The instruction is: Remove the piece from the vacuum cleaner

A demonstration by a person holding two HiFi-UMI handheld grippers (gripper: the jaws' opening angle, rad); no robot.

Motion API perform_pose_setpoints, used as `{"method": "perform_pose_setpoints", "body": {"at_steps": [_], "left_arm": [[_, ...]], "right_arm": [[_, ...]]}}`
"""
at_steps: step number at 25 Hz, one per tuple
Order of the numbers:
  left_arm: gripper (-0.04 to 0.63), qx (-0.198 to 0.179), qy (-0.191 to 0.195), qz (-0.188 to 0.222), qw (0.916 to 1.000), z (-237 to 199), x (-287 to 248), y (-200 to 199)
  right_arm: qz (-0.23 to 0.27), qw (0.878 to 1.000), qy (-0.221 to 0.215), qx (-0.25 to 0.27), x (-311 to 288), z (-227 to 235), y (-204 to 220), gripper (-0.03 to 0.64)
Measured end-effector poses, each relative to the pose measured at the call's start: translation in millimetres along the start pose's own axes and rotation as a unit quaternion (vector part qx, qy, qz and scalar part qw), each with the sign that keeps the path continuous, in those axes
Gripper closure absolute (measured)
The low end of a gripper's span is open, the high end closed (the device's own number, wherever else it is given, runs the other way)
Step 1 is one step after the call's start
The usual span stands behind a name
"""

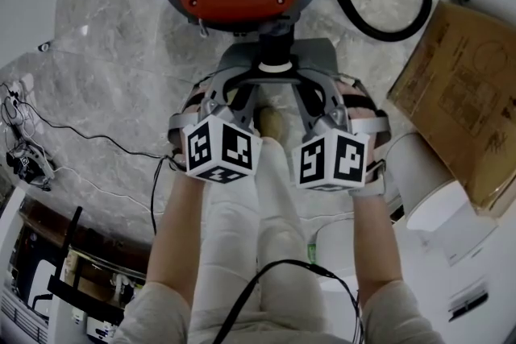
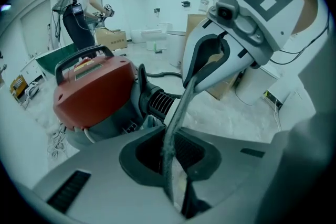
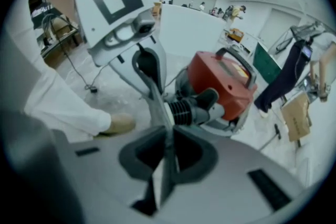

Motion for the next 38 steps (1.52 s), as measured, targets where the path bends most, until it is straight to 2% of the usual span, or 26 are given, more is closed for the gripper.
{"method": "perform_pose_setpoints", "body": {"at_steps": [3,5,10,16,23,28,38], "left_arm": [[0.545,0.024,0.007,0.005,0.9997,-1.2,-3.5,4.3],[0.545,0.026,0.011,0.002,0.9996,-0.7,-5.0,4.4],[0.546,-0.012,0.0,-0.03,0.9995,4.0,-1.6,-5.0],[0.546,-0.04,-0.012,-0.028,0.9987,8.4,5.7,-18.4],[0.545,-0.044,-0.02,-0.03,0.9984,8.7,5.5,-18.7],[0.545,-0.014,-0.035,-0.031,0.9988,6.6,4.6,-12.4],[0.548,0.05,-0.023,-0.046,0.9974,-5.2,-7.3,13.1]], "right_arm": [[-0.005,1.0,0.0,0.02,2.2,-1.2,-4.3,0.578],[-0.005,1.0,0.003,0.019,1.0,-1.2,-2.3,0.578],[-0.005,1.0,0.002,-0.018,-4.8,0.1,11.2,0.578],[-0.009,0.998,-0.002,-0.066,-14.2,0.5,28.1,0.58],[-0.02,0.996,-0.007,-0.089,-23.5,-2.5,32.5,0.583],[-0.028,0.998,0.003,-0.062,-14.3,-3.7,24.4,0.583],[-0.04,0.999,0.015,-0.005,2.1,-11.2,-3.8,0.583]]}}
Point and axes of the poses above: the fingertips, and each gripper's own axes: x backward along the fingers, z to its right, y out of its underside, the point moved 5 cm from there along x, backward along the fingers, and after that the axes turned 3 degrees about z, right-handed, at the moved point
